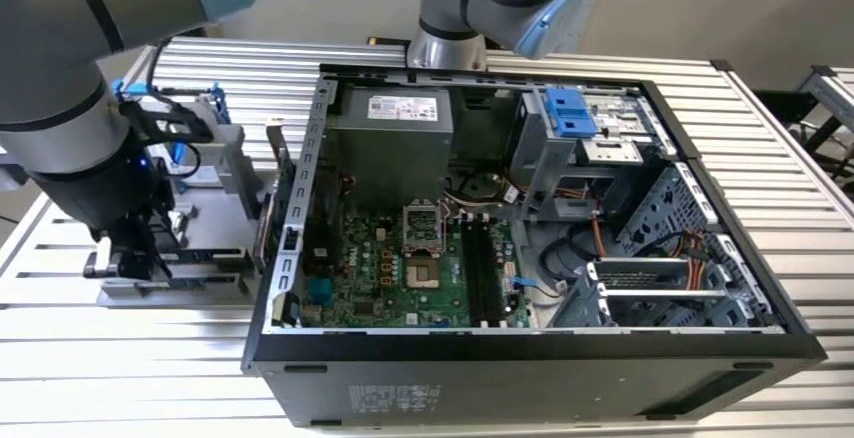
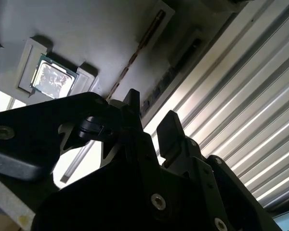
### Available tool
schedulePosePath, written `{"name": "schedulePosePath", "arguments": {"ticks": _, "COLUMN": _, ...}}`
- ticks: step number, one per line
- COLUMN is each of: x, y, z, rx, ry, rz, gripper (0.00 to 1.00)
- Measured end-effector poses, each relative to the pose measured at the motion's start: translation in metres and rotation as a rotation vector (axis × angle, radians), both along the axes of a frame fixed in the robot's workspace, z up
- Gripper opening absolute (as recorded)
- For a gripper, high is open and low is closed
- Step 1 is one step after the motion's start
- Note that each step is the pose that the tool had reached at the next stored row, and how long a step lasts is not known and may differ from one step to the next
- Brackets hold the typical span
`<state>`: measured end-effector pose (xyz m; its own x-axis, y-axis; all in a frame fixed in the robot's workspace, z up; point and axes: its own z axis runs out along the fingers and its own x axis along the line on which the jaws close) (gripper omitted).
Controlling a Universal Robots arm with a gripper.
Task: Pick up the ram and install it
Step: 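Pick up the ram and move it above insertion slot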
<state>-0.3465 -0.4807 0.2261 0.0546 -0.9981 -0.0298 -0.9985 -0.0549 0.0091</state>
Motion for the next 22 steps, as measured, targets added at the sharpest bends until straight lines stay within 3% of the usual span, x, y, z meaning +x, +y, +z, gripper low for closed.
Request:
{"name": "schedulePosePath", "arguments": {"ticks": 13, "x": 0.0000, "y": 0.0000, "z": -0.0214, "rx": 0.0001, "ry": 0.0026, "rz": -0.007, "gripper": 1.00}}
{"name": "schedulePosePath", "arguments": {"ticks": 17, "x": -0.0002, "y": 0.0000, "z": -0.0240, "rx": 0.0001, "ry": 0.0135, "rz": -0.013, "gripper": 1.00}}
{"name": "schedulePosePath", "arguments": {"ticks": 22, "x": -0.0014, "y": 0.0000, "z": -0.0278, "rx": 0.0000, "ry": 0.0162, "rz": -0.022, "gripper": 1.00}}
